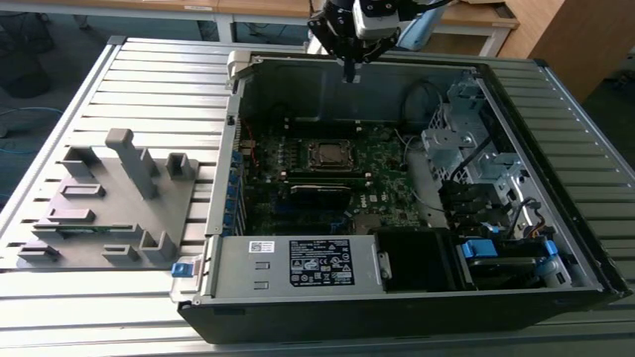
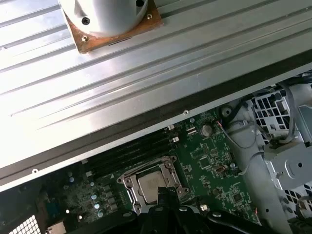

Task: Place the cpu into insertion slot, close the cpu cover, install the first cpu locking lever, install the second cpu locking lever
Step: 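Install the second cpu locking lever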

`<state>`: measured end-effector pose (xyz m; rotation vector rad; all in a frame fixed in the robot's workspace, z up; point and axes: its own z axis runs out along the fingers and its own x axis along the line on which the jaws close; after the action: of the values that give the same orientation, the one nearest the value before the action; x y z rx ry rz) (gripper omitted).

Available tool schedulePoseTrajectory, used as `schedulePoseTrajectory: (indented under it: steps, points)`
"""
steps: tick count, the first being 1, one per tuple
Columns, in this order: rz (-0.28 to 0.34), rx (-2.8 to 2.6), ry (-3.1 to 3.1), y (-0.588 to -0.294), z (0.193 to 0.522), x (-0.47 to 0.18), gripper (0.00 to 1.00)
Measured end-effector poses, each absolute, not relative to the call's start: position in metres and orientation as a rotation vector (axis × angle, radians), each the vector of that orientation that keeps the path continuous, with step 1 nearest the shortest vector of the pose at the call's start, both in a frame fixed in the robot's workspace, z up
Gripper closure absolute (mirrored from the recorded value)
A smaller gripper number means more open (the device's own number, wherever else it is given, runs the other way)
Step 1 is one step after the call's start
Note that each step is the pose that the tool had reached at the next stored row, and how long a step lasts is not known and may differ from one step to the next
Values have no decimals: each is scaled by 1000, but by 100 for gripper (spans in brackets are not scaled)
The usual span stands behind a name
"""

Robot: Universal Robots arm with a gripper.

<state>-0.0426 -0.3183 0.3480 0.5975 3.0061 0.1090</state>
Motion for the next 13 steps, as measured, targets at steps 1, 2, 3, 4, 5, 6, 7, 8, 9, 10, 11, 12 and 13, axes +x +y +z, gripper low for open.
schedulePoseTrajectory:
  steps: [1, 2, 3, 4, 5, 6, 7, 8, 9, 10, 11, 12, 13]
  points:
    - [109, 597, 3006, -318, 349, -43, 90]
    - [109, 598, 3006, -318, 350, -43, 90]
    - [109, 598, 3006, -318, 351, -43, 90]
    - [109, 598, 3006, -318, 352, -43, 90]
    - [109, 598, 3006, -318, 354, -43, 90]
    - [109, 598, 3006, -318, 355, -43, 90]
    - [109, 598, 3006, -318, 356, -43, 90]
    - [109, 598, 3006, -318, 357, -43, 90]
    - [109, 598, 3006, -318, 358, -43, 90]
    - [109, 598, 3006, -318, 359, -43, 90]
    - [109, 598, 3006, -318, 360, -43, 90]
    - [109, 598, 3006, -318, 362, -43, 90]
    - [109, 598, 3006, -318, 363, -43, 90]
